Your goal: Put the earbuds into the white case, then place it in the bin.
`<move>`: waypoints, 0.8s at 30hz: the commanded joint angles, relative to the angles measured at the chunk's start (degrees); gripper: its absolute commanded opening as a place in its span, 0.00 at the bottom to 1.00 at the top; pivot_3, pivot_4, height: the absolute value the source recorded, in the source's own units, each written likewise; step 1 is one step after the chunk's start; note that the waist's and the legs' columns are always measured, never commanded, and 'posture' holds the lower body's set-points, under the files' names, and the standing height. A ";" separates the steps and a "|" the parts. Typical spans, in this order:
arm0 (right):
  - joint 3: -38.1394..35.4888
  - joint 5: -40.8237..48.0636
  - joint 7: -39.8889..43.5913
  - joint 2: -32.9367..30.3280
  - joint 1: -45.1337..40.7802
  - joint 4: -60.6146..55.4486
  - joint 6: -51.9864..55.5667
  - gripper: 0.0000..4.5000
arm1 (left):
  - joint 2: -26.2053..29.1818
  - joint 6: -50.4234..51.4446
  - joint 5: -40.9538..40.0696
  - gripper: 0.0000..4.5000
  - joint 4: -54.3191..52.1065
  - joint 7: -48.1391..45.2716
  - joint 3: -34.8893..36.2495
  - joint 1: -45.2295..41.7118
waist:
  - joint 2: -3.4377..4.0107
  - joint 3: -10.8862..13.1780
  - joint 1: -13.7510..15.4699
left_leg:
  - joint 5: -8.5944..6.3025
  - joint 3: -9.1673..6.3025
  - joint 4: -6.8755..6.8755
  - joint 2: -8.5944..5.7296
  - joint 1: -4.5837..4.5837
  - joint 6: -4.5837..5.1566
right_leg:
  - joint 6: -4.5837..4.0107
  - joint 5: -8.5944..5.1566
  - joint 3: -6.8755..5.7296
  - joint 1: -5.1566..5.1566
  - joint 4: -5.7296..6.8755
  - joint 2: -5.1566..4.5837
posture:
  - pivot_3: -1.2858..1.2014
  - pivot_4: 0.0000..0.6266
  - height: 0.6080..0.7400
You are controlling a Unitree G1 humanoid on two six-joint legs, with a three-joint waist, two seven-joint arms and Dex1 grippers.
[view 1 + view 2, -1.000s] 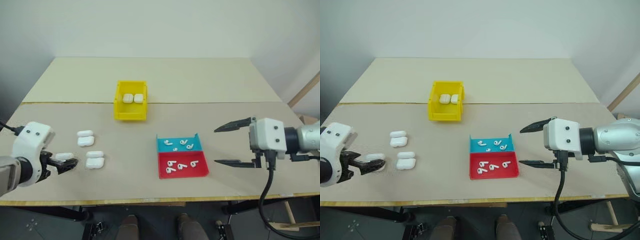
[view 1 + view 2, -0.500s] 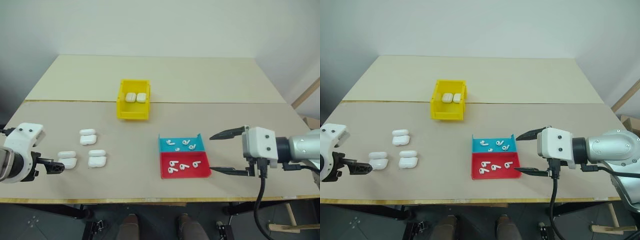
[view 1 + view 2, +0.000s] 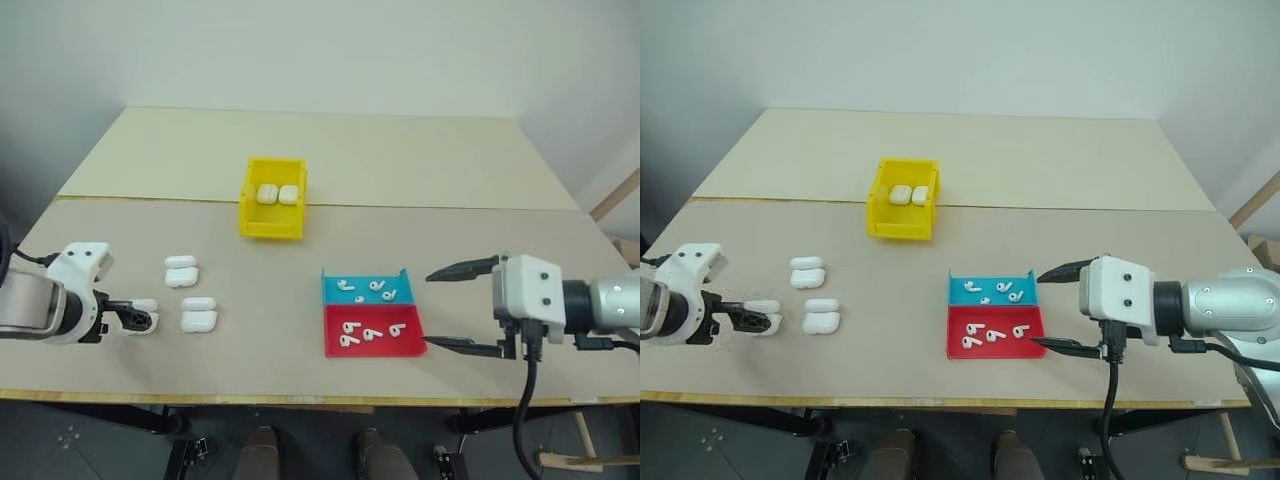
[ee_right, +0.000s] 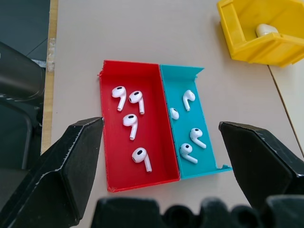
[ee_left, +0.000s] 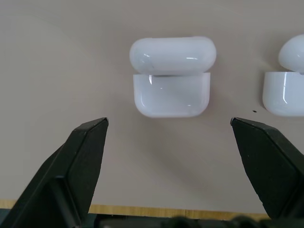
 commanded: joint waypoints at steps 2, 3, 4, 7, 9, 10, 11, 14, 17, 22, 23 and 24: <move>-3.01 1.29 -0.94 -0.73 0.26 -2.08 0.76 1.00 | -4.45 3.08 4.41 1.00 5.21 4.39 -3.23 -7.41 | -0.03 -0.01 -0.09 | 0.02 -0.03 0.00 -0.01 -0.01 -0.04 | 0.02 0.01 0.00 0.00 0.00 0.00 | 0.52 0.24 1.00; -3.22 1.29 -1.01 -0.74 0.50 -2.18 0.90 1.00 | -5.28 3.70 4.36 1.00 6.54 4.76 -3.62 -8.37 | -0.04 -0.02 -0.15 | 0.03 -0.03 0.00 -0.01 -0.01 -0.04 | 0.02 0.01 0.00 0.00 0.00 0.00 | 0.52 0.24 1.00; -3.37 1.31 -1.05 -0.75 0.66 -2.26 1.02 1.00 | -5.95 4.44 4.49 1.00 7.63 4.86 -3.81 -9.14 | -0.05 -0.02 -0.19 | 0.03 -0.03 0.00 -0.02 -0.01 -0.05 | 0.02 0.01 0.00 0.01 0.00 0.00 | 0.52 0.24 1.00; -3.92 1.08 -1.16 -0.83 1.43 -2.55 1.11 1.00 | -6.89 6.93 5.80 1.00 8.17 4.83 -4.29 -10.40 | -0.05 -0.02 -0.28 | 0.03 -0.04 0.00 -0.02 -0.02 -0.05 | 0.02 0.01 0.00 -0.01 0.01 0.00 | 0.52 0.24 1.00; -4.13 1.02 -1.32 -0.79 1.83 -2.64 1.13 1.00 | -7.08 7.82 5.07 1.00 8.88 4.87 -4.25 -10.69 | -0.05 -0.02 -0.28 | 0.03 -0.05 0.00 -0.03 -0.03 -0.05 | 0.03 0.01 0.00 0.00 0.01 0.00 | 0.52 0.24 1.00; -4.11 0.84 -1.42 -0.75 2.04 -2.60 1.05 1.00 | -7.10 8.32 5.47 1.00 8.51 4.90 -4.22 -10.65 | -0.05 -0.02 -0.28 | 0.03 -0.05 0.00 -0.03 -0.03 -0.05 | 0.03 0.01 0.00 0.00 0.01 0.00 | 0.52 0.24 1.00; -4.08 0.72 -1.50 -0.74 2.19 -2.56 0.98 1.00 | -7.16 8.70 5.80 1.00 8.30 4.97 -4.16 -10.63 | -0.05 -0.03 -0.25 | 0.04 -0.05 0.00 -0.02 -0.03 -0.06 | 0.03 0.01 0.00 0.00 0.01 0.00 | 0.52 0.24 1.00; -3.77 0.17 -1.82 -0.53 2.68 -2.38 0.53 1.00 | -6.99 8.22 4.11 1.00 8.29 5.35 -3.86 -9.40 | -0.05 -0.03 -0.21 | 0.07 -0.08 0.00 -0.03 -0.02 -0.12 | 0.05 0.03 0.00 0.01 0.02 0.00 | 0.52 0.24 1.00; -3.40 0.09 -2.30 -0.36 2.45 -2.35 0.56 1.00 | -7.39 8.20 5.23 1.00 8.06 5.13 -3.62 -8.11 | -0.06 -0.03 -0.24 | 0.08 -0.08 0.01 -0.04 -0.02 -0.14 | 0.06 0.04 0.00 0.02 0.02 -0.02 | 0.52 0.24 1.00; -3.02 0.06 -2.91 -0.35 2.08 -2.20 0.75 1.00 | -8.51 8.42 6.28 1.00 8.87 5.03 -3.46 -8.41 | -0.06 -0.03 -0.19 | 0.08 -0.08 0.01 -0.05 -0.02 -0.14 | 0.06 0.04 0.00 0.02 0.02 -0.02 | 0.52 0.24 1.00; -3.02 0.00 -2.97 -0.43 2.12 -2.22 0.81 1.00 | -8.77 8.39 6.83 1.00 8.80 5.26 -3.34 -8.44 | -0.06 -0.03 -0.19 | 0.08 -0.08 0.01 -0.06 -0.02 -0.14 | 0.06 0.04 0.00 0.02 0.01 -0.02 | 0.52 0.24 1.00; -3.11 0.02 -3.03 -0.46 2.18 -2.26 0.78 1.00 | -9.02 8.43 7.46 1.00 8.61 5.10 -3.13 -8.43 | -0.06 -0.03 -0.19 | 0.08 -0.08 0.01 -0.06 -0.02 -0.14 | 0.06 0.04 0.00 0.02 0.01 -0.02 | 0.52 0.24 1.00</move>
